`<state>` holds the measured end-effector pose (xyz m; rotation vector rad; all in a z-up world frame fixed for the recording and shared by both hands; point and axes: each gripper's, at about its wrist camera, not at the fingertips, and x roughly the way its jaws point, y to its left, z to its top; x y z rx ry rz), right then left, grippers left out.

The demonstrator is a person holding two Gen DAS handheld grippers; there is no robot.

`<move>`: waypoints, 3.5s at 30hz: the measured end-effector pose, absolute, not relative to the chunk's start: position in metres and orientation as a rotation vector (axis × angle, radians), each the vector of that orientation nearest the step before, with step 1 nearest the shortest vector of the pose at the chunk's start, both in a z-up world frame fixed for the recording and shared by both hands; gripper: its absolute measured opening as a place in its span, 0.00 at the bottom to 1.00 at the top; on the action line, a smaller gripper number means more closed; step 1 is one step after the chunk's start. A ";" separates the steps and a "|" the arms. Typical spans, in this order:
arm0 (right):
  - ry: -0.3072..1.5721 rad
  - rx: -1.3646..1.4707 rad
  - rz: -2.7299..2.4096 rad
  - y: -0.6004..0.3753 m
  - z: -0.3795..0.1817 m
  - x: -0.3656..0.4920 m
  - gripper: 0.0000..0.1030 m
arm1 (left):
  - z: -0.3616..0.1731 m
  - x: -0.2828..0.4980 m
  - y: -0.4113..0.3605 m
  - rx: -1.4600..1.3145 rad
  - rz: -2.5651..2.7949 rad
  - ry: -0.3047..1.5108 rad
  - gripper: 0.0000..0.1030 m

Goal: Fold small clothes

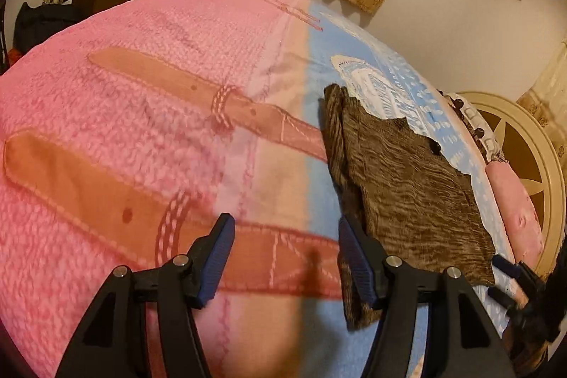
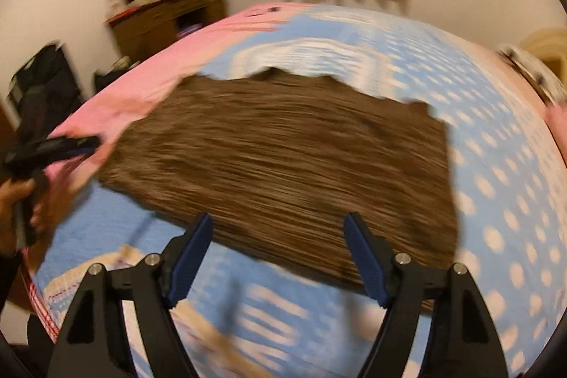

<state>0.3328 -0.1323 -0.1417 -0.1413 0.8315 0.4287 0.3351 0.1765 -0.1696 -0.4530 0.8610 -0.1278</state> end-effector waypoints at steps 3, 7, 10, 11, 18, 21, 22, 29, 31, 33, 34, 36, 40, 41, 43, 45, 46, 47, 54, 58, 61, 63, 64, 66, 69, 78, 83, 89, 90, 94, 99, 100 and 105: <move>0.823 -0.214 0.518 -0.079 -0.147 0.334 0.76 | -0.165 0.335 0.177 -0.431 -0.117 0.879 0.60; 0.780 -0.340 0.611 -0.016 -0.158 0.327 0.76 | -0.161 0.337 0.175 -0.374 -0.096 0.888 0.60; 0.738 -0.431 0.667 0.025 -0.168 0.315 0.76 | -0.164 0.340 0.179 -0.372 -0.096 0.901 0.61; 0.731 -0.445 0.678 0.031 -0.170 0.314 0.76 | -0.166 0.341 0.180 -0.368 -0.096 0.905 0.61; 0.684 -0.523 0.646 0.065 -0.188 0.309 0.71 | -0.166 0.344 0.175 -0.318 -0.106 0.901 0.64; 0.690 -0.512 0.618 0.067 -0.193 0.315 0.64 | -0.167 0.346 0.174 -0.307 -0.112 0.904 0.65; 0.696 -0.508 0.612 0.068 -0.193 0.317 0.61 | -0.167 0.346 0.174 -0.303 -0.113 0.906 0.65; 0.723 -0.463 0.609 0.068 -0.201 0.319 0.41 | -0.163 0.363 0.169 -0.331 -0.197 0.923 0.65; 0.717 -0.467 0.614 0.070 -0.201 0.317 0.33 | -0.163 0.374 0.168 -0.380 -0.252 0.923 0.65; 0.708 -0.474 0.615 0.072 -0.202 0.315 0.26 | -0.161 0.388 0.166 -0.407 -0.293 0.925 0.65; 0.708 -0.475 0.617 0.073 -0.202 0.314 0.24 | -0.160 0.398 0.164 -0.427 -0.335 0.922 0.65; 0.707 -0.468 0.618 0.073 -0.202 0.315 0.20 | -0.159 0.410 0.163 -0.456 -0.364 0.916 0.65; 0.712 -0.441 0.624 0.069 -0.201 0.314 0.18 | -0.157 0.436 0.153 -0.478 -0.436 0.916 0.65; 0.711 -0.439 0.625 0.069 -0.201 0.313 0.18 | -0.158 0.443 0.146 -0.458 -0.450 0.923 0.65; 0.708 -0.439 0.625 0.069 -0.202 0.313 0.18 | -0.160 0.454 0.138 -0.417 -0.441 0.944 0.65; 0.708 -0.436 0.627 0.070 -0.202 0.313 0.18 | -0.166 0.464 0.135 -0.420 -0.441 0.951 0.65; 0.709 -0.432 0.630 0.069 -0.202 0.313 0.18 | -0.168 0.470 0.135 -0.435 -0.450 0.956 0.63; 0.711 -0.429 0.632 0.069 -0.201 0.313 0.17 | -0.170 0.475 0.136 -0.453 -0.459 0.945 0.47; 0.720 -0.369 0.676 0.059 -0.193 0.318 0.10 | -0.156 0.483 0.137 -0.504 -0.509 0.907 0.07; 0.712 -0.311 0.700 0.045 -0.179 0.320 0.10 | -0.132 0.485 0.137 -0.583 -0.529 0.855 0.06; 0.701 -0.253 0.718 0.030 -0.163 0.322 0.10 | -0.120 0.488 0.127 -0.610 -0.562 0.823 0.01; 0.697 -0.209 0.720 0.018 -0.153 0.324 0.10 | -0.114 0.490 0.115 -0.627 -0.587 0.817 0.01; 0.690 -0.191 0.712 0.010 -0.148 0.324 0.10 | -0.111 0.492 0.108 -0.623 -0.596 0.821 0.01; 0.682 -0.164 0.703 -0.002 -0.143 0.327 0.09 | -0.107 0.493 0.097 -0.587 -0.583 0.828 0.01; 0.702 -0.138 0.689 -0.016 -0.143 0.334 0.09 | -0.104 0.488 0.088 -0.424 -0.477 0.850 0.01; 0.736 -0.140 0.739 -0.001 -0.166 0.340 0.09 | -0.147 0.467 0.123 -0.359 -0.333 0.993 0.02; 0.736 -0.160 0.764 0.009 -0.170 0.336 0.09 | -0.165 0.470 0.134 -0.509 -0.375 1.015 0.02; 0.747 -0.166 0.754 0.002 -0.172 0.338 0.09 | -0.170 0.468 0.140 -0.580 -0.353 1.002 0.67; 0.748 -0.166 0.754 0.002 -0.173 0.337 0.09 | -0.168 0.467 0.142 -0.588 -0.356 0.991 0.73; 0.747 -0.170 0.759 0.005 -0.173 0.337 0.09 | -0.161 0.467 0.148 -0.551 -0.322 0.979 0.74; 0.747 -0.166 0.766 0.008 -0.175 0.336 0.09 | -0.172 0.476 0.138 -0.532 -0.320 1.034 0.74; 0.746 -0.166 0.766 0.008 -0.176 0.336 0.09 | -0.174 0.478 0.132 -0.508 -0.321 1.038 0.74; 0.741 -0.163 0.761 0.003 -0.175 0.336 0.09 | -0.173 0.485 0.126 -0.592 -0.402 1.006 0.75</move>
